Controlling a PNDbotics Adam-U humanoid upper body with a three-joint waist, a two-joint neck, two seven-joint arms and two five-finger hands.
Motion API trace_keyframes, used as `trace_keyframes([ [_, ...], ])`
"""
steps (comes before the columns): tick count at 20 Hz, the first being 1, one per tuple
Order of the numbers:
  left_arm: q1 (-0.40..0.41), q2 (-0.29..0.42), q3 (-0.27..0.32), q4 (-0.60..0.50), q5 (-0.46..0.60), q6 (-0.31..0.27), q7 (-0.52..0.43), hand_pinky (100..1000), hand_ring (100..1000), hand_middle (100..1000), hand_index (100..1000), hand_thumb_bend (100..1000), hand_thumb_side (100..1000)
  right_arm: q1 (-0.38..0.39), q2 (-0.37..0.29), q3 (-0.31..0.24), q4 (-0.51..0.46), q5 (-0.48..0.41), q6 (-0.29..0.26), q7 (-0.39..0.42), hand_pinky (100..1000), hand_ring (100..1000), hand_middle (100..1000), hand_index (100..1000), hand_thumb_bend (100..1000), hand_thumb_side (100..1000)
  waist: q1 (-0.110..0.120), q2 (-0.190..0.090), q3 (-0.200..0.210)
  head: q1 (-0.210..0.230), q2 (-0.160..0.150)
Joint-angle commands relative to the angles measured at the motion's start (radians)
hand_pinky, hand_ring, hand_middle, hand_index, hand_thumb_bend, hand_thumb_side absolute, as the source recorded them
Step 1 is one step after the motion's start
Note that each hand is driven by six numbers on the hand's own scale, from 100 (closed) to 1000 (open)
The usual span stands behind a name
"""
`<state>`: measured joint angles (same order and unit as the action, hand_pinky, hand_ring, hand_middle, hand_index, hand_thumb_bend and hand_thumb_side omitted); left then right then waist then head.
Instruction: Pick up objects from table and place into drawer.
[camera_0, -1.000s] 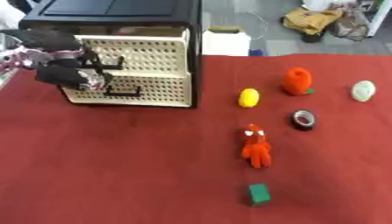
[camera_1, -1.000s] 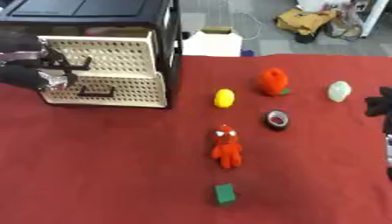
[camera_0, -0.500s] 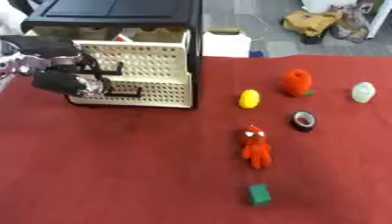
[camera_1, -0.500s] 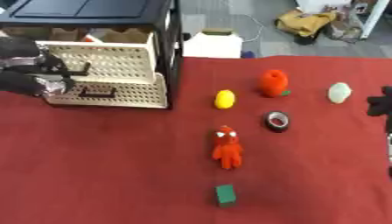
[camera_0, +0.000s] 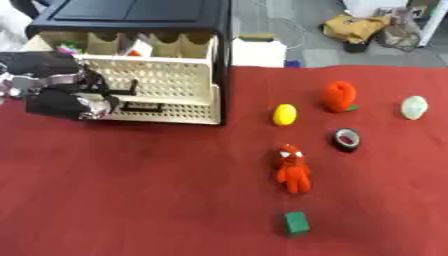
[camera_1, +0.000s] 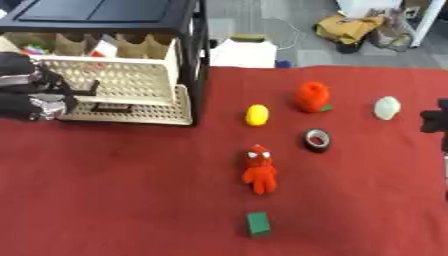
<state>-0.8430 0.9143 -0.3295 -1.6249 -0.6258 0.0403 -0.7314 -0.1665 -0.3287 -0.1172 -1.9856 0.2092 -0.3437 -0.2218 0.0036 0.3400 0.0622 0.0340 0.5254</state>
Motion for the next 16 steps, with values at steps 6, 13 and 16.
trace_keyframes([
  [6,0.03,0.075,0.025,-0.076,0.036,0.033,0.029,100,100,100,761,145,1000,-0.006,-0.016,-0.009,-0.014,-0.005,0.0,-0.006,692,706,503,785,103,783,0.0,-0.023,0.003,0.003,-0.011],
  [13,0.069,0.101,0.023,-0.131,0.049,0.057,0.039,100,100,100,768,144,1000,-0.007,-0.016,-0.01,-0.014,-0.006,0.001,-0.008,692,707,503,785,103,783,0.0,-0.022,0.002,0.004,-0.013],
  [16,0.091,0.117,0.026,-0.158,0.052,0.065,0.048,100,100,100,771,143,1000,-0.007,-0.015,-0.011,-0.014,-0.005,0.002,-0.008,692,707,503,785,104,783,0.001,-0.022,0.002,0.004,-0.014],
])
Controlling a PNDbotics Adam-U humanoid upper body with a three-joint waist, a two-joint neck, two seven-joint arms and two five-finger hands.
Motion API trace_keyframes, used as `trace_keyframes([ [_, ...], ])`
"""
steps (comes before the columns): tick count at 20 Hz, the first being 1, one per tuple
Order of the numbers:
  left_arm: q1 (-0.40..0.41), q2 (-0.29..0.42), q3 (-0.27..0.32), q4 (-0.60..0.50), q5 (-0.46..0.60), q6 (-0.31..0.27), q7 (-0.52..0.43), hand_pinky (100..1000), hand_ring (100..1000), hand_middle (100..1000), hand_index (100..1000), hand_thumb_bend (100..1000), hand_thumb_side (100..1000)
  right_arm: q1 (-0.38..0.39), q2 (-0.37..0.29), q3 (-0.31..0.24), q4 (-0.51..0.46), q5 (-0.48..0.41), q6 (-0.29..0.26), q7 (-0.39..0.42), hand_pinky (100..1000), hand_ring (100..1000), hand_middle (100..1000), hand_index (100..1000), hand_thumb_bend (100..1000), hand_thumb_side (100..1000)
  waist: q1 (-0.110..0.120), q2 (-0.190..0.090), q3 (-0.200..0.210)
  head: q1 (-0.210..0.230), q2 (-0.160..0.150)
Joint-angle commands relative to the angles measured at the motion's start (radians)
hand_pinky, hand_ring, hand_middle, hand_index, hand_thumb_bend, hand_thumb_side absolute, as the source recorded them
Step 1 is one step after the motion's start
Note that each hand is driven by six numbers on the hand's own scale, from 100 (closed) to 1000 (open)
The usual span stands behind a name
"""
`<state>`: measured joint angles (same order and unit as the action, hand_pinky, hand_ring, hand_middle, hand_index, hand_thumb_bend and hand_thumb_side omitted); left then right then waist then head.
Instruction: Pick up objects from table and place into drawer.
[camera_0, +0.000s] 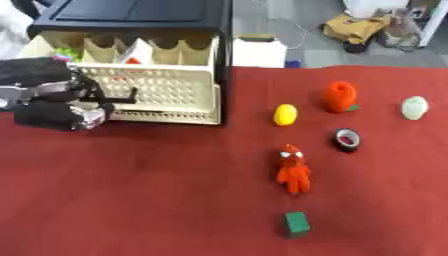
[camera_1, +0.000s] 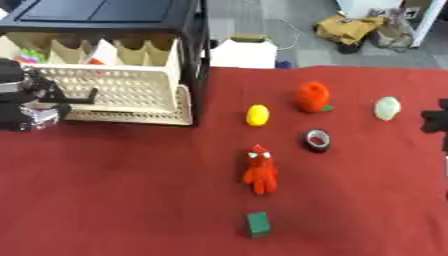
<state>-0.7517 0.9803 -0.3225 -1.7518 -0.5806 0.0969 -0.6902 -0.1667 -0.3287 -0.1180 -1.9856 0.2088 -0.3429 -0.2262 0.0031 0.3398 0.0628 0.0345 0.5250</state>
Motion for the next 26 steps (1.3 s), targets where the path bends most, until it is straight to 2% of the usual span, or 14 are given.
trace_keyframes([
  [1,0.008,0.057,0.02,-0.041,0.008,0.012,0.011,100,100,100,771,144,1000,-0.008,-0.015,-0.011,-0.014,-0.005,0.001,-0.004,692,707,503,785,104,784,0.001,-0.021,0.002,0.004,-0.014],
  [9,0.049,0.084,0.027,-0.107,0.02,0.033,0.021,100,100,100,770,143,1000,-0.009,-0.014,-0.01,-0.014,-0.004,0.002,-0.004,692,707,503,785,104,786,-0.001,-0.02,0.003,0.006,-0.016],
  [26,0.114,0.12,0.045,-0.155,-0.004,0.039,0.012,100,100,100,766,152,1000,-0.011,-0.015,-0.012,-0.014,-0.007,-0.002,-0.008,691,706,504,784,104,790,-0.007,-0.02,0.004,0.006,-0.019],
])
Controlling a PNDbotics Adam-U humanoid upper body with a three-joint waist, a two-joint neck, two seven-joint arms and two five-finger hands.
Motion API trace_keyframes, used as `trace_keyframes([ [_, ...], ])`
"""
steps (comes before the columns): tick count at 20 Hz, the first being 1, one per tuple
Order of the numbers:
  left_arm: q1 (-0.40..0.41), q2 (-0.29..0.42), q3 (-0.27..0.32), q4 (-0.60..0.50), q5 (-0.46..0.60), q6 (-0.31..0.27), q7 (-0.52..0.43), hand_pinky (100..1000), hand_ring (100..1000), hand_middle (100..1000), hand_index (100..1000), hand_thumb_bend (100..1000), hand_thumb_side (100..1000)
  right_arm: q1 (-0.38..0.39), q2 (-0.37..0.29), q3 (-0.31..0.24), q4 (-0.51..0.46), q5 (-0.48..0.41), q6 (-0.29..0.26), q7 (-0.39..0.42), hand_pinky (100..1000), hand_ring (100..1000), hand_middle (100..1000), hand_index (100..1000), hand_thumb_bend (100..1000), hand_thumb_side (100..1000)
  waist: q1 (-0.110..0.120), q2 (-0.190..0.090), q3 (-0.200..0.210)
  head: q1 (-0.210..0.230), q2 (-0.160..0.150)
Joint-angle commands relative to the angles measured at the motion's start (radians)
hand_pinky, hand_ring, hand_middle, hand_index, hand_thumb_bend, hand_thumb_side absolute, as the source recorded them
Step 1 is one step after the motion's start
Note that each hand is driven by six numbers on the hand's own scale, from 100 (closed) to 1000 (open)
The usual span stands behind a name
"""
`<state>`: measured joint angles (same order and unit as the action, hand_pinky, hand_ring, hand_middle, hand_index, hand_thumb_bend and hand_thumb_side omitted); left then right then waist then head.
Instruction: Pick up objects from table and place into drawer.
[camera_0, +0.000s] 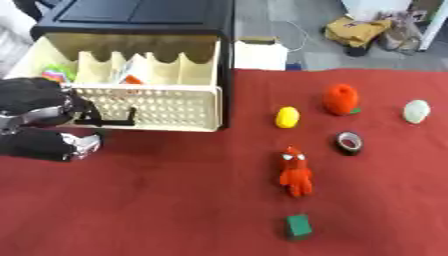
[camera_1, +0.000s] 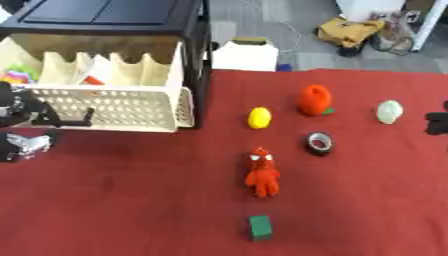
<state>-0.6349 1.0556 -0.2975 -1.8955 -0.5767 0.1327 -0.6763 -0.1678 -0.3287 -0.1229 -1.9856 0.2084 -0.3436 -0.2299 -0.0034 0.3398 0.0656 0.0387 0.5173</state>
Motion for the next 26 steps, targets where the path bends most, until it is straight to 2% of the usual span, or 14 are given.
trace_keyframes([
  [1,0.0,0.046,0.021,-0.013,-0.008,0.003,-0.002,100,100,100,766,152,1000,-0.01,-0.015,-0.007,-0.014,-0.007,-0.001,-0.005,691,706,504,784,105,790,-0.001,-0.02,0.002,0.002,-0.011],
  [9,0.01,0.051,0.022,-0.029,-0.008,0.002,-0.006,100,100,100,778,146,1000,-0.011,-0.013,-0.006,-0.014,-0.007,-0.002,-0.006,691,706,504,784,107,792,-0.005,-0.019,0.003,0.003,-0.013],
  [14,0.009,0.049,0.023,-0.041,0.005,0.004,-0.008,100,100,100,912,135,1000,-0.01,-0.012,-0.006,-0.014,-0.006,-0.002,-0.006,691,706,504,784,108,791,-0.006,-0.02,0.002,0.004,-0.013],
  [26,0.018,0.06,0.056,-0.103,0.042,0.022,-0.01,100,100,100,917,118,1000,-0.006,-0.012,-0.007,-0.014,-0.007,0.0,-0.009,691,706,505,783,107,793,-0.007,-0.026,0.006,0.004,-0.011],
])
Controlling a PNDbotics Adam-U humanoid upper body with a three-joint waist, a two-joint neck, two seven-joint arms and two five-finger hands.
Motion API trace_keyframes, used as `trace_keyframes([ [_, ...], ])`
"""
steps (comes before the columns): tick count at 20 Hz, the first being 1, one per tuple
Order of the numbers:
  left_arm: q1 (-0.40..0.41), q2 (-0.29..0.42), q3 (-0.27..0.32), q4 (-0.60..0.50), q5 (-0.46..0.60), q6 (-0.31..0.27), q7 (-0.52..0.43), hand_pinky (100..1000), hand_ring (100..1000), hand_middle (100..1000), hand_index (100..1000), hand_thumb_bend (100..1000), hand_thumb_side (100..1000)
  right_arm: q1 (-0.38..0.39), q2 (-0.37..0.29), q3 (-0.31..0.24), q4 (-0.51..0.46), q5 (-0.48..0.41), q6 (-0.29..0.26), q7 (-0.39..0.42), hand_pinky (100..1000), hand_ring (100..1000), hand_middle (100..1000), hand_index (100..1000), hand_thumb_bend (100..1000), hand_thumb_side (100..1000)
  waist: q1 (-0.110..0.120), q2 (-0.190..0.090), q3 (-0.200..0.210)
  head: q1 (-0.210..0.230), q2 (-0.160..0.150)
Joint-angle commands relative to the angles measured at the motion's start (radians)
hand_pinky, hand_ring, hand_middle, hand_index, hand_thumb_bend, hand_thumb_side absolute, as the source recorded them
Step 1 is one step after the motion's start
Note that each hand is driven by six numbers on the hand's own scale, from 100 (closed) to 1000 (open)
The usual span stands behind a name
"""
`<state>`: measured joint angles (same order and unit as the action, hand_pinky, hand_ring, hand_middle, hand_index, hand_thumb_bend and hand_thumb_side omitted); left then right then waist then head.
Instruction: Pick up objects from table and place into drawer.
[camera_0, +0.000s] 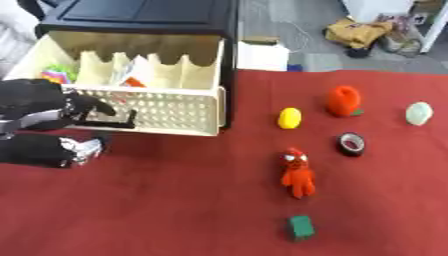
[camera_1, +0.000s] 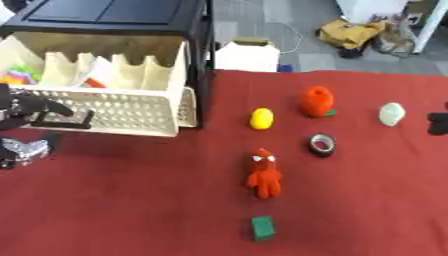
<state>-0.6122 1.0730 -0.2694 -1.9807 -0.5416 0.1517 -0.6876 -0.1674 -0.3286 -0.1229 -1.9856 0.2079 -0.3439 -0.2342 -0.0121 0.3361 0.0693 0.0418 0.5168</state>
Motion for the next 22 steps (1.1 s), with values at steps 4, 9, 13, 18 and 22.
trace_keyframes([
  [4,-0.002,0.044,0.051,-0.019,0.02,-0.017,0.016,100,100,100,903,108,1000,-0.005,-0.013,-0.01,-0.014,-0.006,0.001,-0.008,690,706,505,783,105,792,0.001,-0.024,0.006,-0.003,-0.008],
  [9,-0.004,0.033,0.094,-0.019,0.054,-0.059,0.066,100,100,100,855,100,1000,-0.003,-0.014,-0.012,-0.014,-0.006,0.002,-0.013,690,706,506,783,104,797,0.0,-0.026,0.012,-0.011,-0.004],
  [13,-0.014,0.012,0.129,-0.019,0.106,-0.096,0.121,100,100,100,820,100,1000,-0.002,-0.014,-0.013,-0.014,-0.004,0.002,-0.014,690,707,506,783,106,800,-0.002,-0.027,0.018,-0.016,0.0],
  [18,-0.022,-0.028,0.162,-0.019,0.191,-0.125,0.236,100,100,100,771,100,1000,0.001,-0.015,-0.013,-0.014,-0.001,0.0,-0.017,690,707,506,783,107,805,-0.005,-0.028,0.02,-0.024,0.003],
  [22,-0.028,-0.066,0.177,-0.019,0.256,-0.13,0.355,100,100,100,719,100,1000,0.002,-0.015,-0.013,-0.014,0.0,-0.002,-0.019,689,707,507,783,107,811,-0.008,-0.028,0.022,-0.032,0.006],
])
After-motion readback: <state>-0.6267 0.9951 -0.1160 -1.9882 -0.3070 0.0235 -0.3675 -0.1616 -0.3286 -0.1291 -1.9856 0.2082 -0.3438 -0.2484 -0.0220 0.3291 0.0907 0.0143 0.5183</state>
